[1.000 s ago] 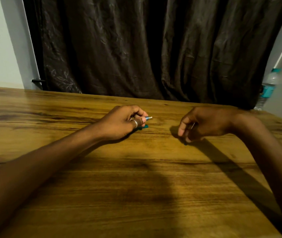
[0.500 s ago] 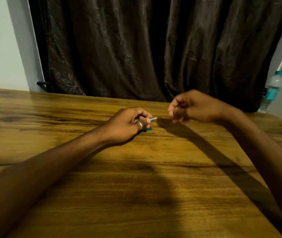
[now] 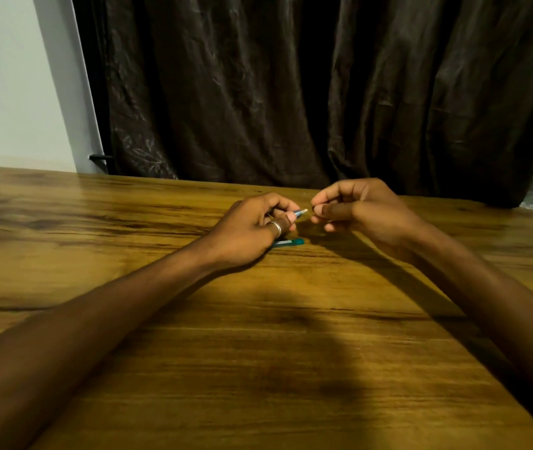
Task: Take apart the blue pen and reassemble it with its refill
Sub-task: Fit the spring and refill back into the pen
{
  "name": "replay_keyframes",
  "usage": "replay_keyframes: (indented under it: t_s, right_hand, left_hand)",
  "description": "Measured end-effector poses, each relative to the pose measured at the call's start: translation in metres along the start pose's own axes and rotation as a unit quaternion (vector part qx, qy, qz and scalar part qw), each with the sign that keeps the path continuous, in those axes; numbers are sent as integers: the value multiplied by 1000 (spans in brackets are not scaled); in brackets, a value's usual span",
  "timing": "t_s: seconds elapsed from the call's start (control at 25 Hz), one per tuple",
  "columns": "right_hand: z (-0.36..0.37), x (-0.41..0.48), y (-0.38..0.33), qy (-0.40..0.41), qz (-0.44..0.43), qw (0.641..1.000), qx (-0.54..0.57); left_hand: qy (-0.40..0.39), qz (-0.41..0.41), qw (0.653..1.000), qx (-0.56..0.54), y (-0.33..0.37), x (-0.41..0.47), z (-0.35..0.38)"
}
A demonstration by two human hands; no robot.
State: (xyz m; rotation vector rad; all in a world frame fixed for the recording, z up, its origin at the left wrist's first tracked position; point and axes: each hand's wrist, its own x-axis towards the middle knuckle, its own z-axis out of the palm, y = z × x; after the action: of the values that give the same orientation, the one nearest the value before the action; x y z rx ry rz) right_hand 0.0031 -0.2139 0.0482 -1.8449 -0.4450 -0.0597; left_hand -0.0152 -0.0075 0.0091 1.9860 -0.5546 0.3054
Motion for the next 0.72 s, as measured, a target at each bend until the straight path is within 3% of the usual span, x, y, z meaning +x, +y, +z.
replay_keyframes:
  t_s: [0.72]
  right_hand:
    - [13, -5, -2, -23, -33, 999, 7]
  left_hand:
    - [-9, -5, 999, -32, 3, 0, -3]
